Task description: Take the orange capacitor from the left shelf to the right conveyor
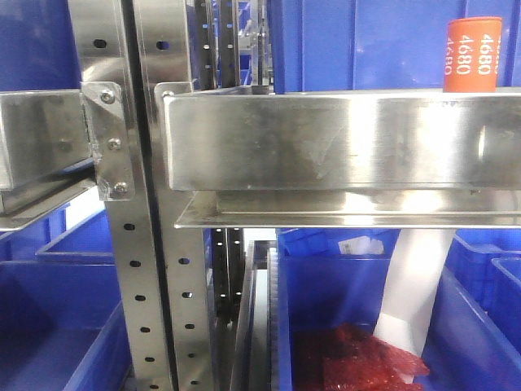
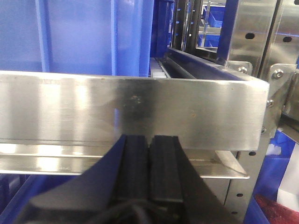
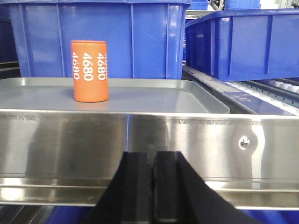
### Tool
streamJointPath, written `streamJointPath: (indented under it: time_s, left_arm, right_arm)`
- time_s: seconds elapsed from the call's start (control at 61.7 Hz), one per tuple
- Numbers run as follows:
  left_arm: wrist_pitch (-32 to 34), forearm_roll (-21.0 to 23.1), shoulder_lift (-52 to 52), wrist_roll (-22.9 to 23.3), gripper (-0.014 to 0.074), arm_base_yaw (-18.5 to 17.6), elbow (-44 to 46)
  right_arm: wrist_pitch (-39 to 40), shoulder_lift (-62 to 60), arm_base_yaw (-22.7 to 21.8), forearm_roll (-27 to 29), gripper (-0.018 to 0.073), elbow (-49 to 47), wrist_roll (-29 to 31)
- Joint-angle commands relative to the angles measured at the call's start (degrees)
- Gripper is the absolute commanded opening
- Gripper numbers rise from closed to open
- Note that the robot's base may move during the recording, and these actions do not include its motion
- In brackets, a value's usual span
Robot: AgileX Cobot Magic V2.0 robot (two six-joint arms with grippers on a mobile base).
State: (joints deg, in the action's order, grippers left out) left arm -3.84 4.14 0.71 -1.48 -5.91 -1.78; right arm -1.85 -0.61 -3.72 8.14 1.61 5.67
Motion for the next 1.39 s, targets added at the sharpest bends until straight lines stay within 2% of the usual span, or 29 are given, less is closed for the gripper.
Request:
streamJointPath:
  time_s: [0.0, 0.648, 0.972, 1.053, 1.118, 1.377]
  left_arm:
    - [5.09, 0.10, 0.74, 0.08, -0.0127, -0.43, 0.27]
    - [5.09, 0.10, 0.74, 0.08, -0.0127, -0.43, 0.27]
    - [5.09, 0.10, 0.74, 0.08, -0.0127, -0.43, 0.27]
    - [5.09, 0.10, 0.74, 0.08, -0.0127, -0.43, 0.27]
    - [5.09, 0.10, 0.74, 0.08, -0.0127, -0.43, 0.27]
    - [5.09, 0.10, 0.74, 0.08, -0.0127, -0.43, 0.27]
  right_arm:
    - [5.19, -0.81, 0.00, -0.38, 0.0054, -0.20, 0.07]
    - [5.26, -0.81, 0.00, -0.38, 0.0054, -0.20, 0.07]
    - [8.65, -0.81, 0.00, -0.38, 0.0054, -0.24, 0.07]
    - [8.48, -0.81, 0.00, 0.61, 0.0054, -0.89, -1.84]
    - [6.73, -0.81, 0.00, 0.69, 0.0054, -2.99, -4.49]
    - [-8.63, 4.12, 0.00, 0.64, 0.0058, -20.02, -4.42]
